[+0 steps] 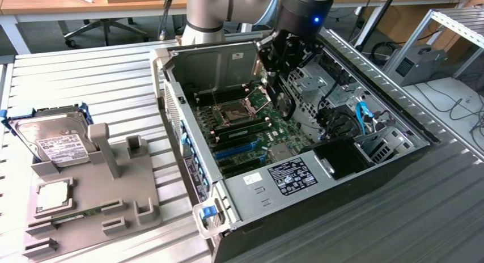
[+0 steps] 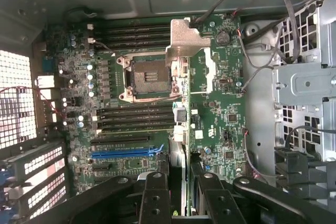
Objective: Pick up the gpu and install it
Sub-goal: 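Insert the gpu into the slot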
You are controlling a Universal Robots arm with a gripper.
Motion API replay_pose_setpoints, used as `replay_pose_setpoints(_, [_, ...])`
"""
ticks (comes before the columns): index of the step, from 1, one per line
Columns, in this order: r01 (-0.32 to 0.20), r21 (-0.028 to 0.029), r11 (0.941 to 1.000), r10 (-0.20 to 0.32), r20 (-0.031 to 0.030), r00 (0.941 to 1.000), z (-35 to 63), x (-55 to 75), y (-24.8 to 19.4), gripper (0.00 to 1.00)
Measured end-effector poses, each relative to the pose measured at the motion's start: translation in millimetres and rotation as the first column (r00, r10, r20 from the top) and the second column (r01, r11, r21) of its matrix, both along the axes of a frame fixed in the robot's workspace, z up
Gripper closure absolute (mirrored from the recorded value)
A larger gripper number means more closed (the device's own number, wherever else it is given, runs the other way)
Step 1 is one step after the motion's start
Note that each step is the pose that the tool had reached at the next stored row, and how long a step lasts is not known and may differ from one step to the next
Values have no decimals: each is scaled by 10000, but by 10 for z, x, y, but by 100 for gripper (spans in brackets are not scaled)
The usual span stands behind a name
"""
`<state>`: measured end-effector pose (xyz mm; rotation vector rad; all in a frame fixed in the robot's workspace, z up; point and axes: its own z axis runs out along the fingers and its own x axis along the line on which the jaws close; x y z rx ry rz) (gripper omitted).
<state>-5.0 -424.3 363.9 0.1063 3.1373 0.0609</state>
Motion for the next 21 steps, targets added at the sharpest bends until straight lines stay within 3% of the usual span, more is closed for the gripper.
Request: replay_pose_setpoints(21, [-1026, 1, 9947, 1026, 0, 9947, 0, 1, 1, 74])
